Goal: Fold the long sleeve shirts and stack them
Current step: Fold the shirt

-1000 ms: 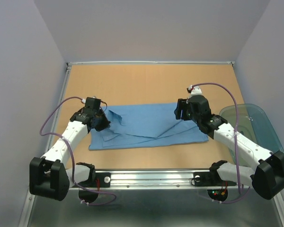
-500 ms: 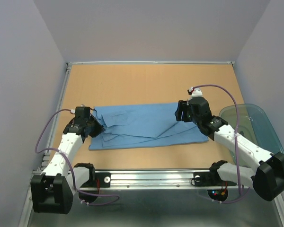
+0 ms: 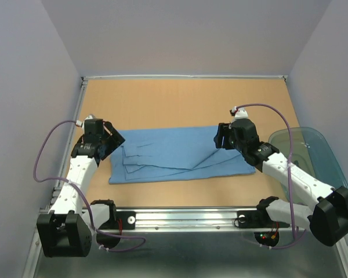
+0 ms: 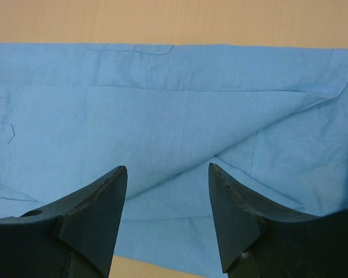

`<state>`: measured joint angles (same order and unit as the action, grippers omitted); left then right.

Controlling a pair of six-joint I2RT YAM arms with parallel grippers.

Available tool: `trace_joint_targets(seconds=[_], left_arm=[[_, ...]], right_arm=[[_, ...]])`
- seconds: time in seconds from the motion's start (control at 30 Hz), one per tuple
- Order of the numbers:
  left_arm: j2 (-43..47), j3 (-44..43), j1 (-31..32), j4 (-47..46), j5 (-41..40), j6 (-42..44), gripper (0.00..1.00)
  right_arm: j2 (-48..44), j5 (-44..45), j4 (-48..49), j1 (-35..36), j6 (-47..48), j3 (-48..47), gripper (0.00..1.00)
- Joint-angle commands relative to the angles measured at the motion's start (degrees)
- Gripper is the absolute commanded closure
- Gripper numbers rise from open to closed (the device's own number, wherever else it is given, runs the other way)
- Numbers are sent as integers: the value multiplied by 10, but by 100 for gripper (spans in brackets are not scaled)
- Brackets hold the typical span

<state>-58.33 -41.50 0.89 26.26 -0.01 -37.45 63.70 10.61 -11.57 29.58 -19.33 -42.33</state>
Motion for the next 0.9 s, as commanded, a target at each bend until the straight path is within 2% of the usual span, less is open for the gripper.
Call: trace_joint_targets(seconds=[0.0,0.07,0.2,0.3,0.33,0.37,0.43,0.6,0.77,0.87], left_arm=[[16,-56,8,-17,29,48,19],[10,-48,28,-44,87,53,21],[-27,-3,71,-150,142,26,26],[-66,25,86,-223,142,-2,31],[-87,32,86,-240,142,-8,35],[-99,38,86,-256,142,-15,36],[-135,49,86,-290,135,-29,37],[-203,72,79,-311,125,-53,37],[-211,115,56,-343,123,-80,39],[-203,124,49,-343,117,-80,39]], right_arm=[[5,-9,16,-4,-29,1,37],[33,-45,23,-4,-58,-10,39],[86,-169,107,-4,-131,-5,42],[141,-268,236,-4,-199,27,44],[157,-310,314,-3,-233,49,44],[171,-325,351,-3,-234,49,44],[216,-336,410,-3,-264,67,44],[274,-287,426,-22,-269,94,44],[232,-261,428,-128,-259,164,45],[202,-247,401,-187,-237,170,45]])
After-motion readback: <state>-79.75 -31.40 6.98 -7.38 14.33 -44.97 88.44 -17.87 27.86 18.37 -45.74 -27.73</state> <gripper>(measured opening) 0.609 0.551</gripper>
